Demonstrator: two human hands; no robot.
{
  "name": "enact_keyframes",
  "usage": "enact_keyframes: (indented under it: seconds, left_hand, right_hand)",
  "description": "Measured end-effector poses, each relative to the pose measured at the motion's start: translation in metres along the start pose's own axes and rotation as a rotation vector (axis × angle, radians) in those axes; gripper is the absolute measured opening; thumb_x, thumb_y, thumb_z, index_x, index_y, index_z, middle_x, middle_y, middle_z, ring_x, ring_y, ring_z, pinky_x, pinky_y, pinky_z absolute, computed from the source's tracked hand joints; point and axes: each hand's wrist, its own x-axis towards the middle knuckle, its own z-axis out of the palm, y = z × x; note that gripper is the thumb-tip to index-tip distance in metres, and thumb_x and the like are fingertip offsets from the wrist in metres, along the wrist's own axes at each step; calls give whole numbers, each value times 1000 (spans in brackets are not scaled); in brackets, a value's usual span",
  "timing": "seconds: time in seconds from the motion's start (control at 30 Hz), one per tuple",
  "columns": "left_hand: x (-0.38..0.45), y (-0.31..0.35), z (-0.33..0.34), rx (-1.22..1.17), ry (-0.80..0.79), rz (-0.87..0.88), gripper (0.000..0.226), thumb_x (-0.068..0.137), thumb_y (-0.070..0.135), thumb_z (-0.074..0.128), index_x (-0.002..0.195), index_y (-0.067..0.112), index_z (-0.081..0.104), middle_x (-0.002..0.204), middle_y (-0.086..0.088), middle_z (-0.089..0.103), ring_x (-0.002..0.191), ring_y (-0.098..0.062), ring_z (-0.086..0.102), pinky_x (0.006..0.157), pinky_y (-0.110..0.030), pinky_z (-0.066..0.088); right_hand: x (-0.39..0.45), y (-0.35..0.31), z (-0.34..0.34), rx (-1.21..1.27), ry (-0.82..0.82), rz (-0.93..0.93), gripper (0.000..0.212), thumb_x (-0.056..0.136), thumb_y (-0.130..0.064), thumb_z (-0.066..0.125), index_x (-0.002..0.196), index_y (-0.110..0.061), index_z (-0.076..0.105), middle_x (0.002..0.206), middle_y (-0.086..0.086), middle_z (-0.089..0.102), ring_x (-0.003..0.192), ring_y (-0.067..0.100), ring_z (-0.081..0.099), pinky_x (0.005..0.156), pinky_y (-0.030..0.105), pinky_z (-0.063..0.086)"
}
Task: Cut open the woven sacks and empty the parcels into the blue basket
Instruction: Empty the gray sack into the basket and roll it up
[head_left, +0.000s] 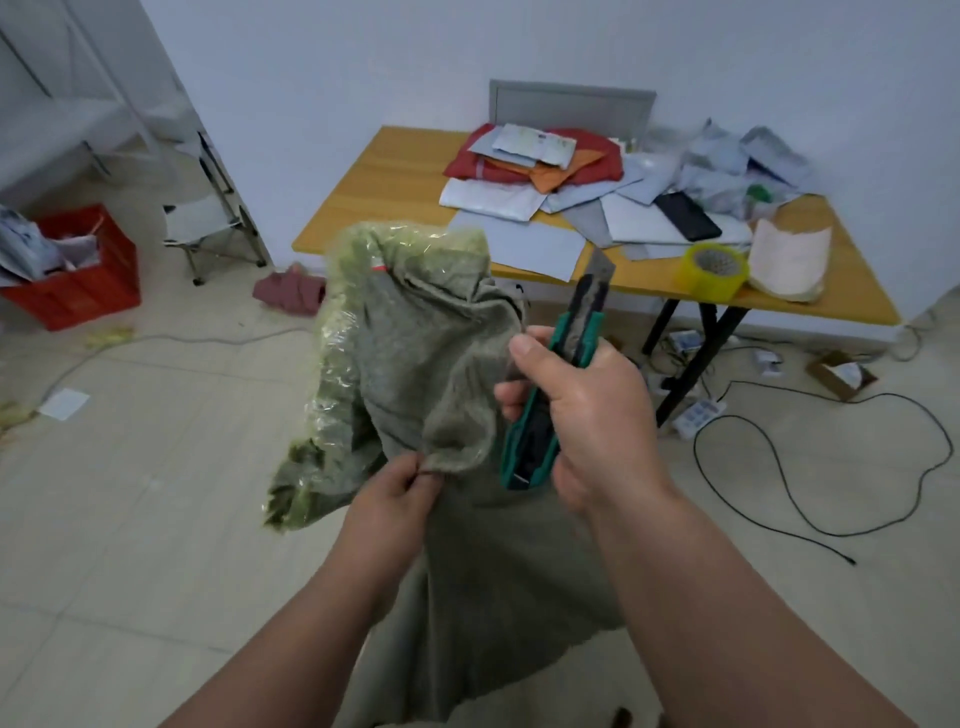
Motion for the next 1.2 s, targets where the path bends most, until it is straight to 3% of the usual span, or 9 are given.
enact_keyframes:
  seconds: [0.17, 0.3, 0.53, 0.6, 0.7, 0.77, 0.87, 1.07, 1.2]
  left_hand:
    - [6, 81, 16, -24, -29, 239, 19, 99, 24, 51, 96, 12, 65, 93, -18, 68, 88, -29, 65, 83, -46, 53]
    - [9, 136, 31, -269, -93, 262, 21, 100, 21, 49, 97, 2, 58, 90, -13, 56, 82, -26, 51, 76, -41, 45]
    - [20, 180, 29, -402, -146, 383, 19, 99, 21, 52, 85, 10, 59, 79, -12, 56, 73, -22, 54, 67, -35, 51]
    - [42, 178, 14, -322, -180, 401, 18, 97, 27, 55, 106, 13, 62, 90, -2, 67, 79, -14, 64, 73, -32, 56]
    - [77, 147, -6, 22, -196, 384, 73, 87, 44, 65, 149, 34, 28, 134, 12, 56, 116, -3, 58, 98, -30, 50]
    - [87, 114, -11, 207, -121, 398, 86, 79, 51, 69, 150, 34, 21, 149, 10, 40, 133, -5, 40, 109, -36, 39]
    - [89, 48, -16, 406, 56, 448, 70, 66, 64, 65, 123, 30, 43, 126, 8, 47, 118, -6, 44, 101, -30, 40]
    - [97, -35, 10, 812, -400, 161, 97, 64, 63, 71, 144, 33, 25, 139, 10, 27, 135, -10, 31, 107, -21, 29]
    - [130, -44, 32, 681, -365, 163, 44, 83, 45, 65, 121, 27, 55, 121, 5, 42, 119, -13, 47, 99, -22, 38]
  right_hand:
    - [2, 45, -69, -673, -17, 69, 24, 85, -17, 70, 104, -29, 62, 83, -6, 65, 71, 8, 64, 72, 25, 58]
    - [-18, 97, -86, -738, -203, 227, 75, 75, -27, 77, 140, -39, 42, 128, -21, 54, 117, 3, 54, 99, 27, 49]
    - [1, 97, -68, -550, 73, 8, 3, 90, -22, 63, 88, -24, 65, 81, -10, 68, 79, 11, 63, 73, 34, 52]
    - [7, 83, -59, -495, 94, 27, 4, 90, -20, 63, 86, -20, 65, 76, -4, 68, 72, 13, 63, 69, 34, 53]
    - [19, 62, -41, -414, 121, 15, 7, 88, -18, 68, 82, -21, 65, 64, -3, 64, 58, 4, 60, 56, 16, 47]
    - [31, 51, -27, -380, 158, 17, 9, 88, -18, 69, 81, -20, 64, 61, -4, 62, 53, 1, 58, 51, 11, 44]
    - [53, 43, -8, -340, 208, 56, 7, 88, -21, 70, 84, -18, 65, 62, -2, 64, 56, 4, 62, 59, 22, 51]
    - [93, 38, 29, -15, 358, 210, 11, 87, -10, 70, 85, -13, 60, 56, -3, 63, 55, 18, 61, 60, 33, 52]
    - [110, 26, 29, 56, 459, 165, 10, 86, -7, 71, 87, -8, 61, 60, 2, 64, 53, 17, 62, 55, 31, 52]
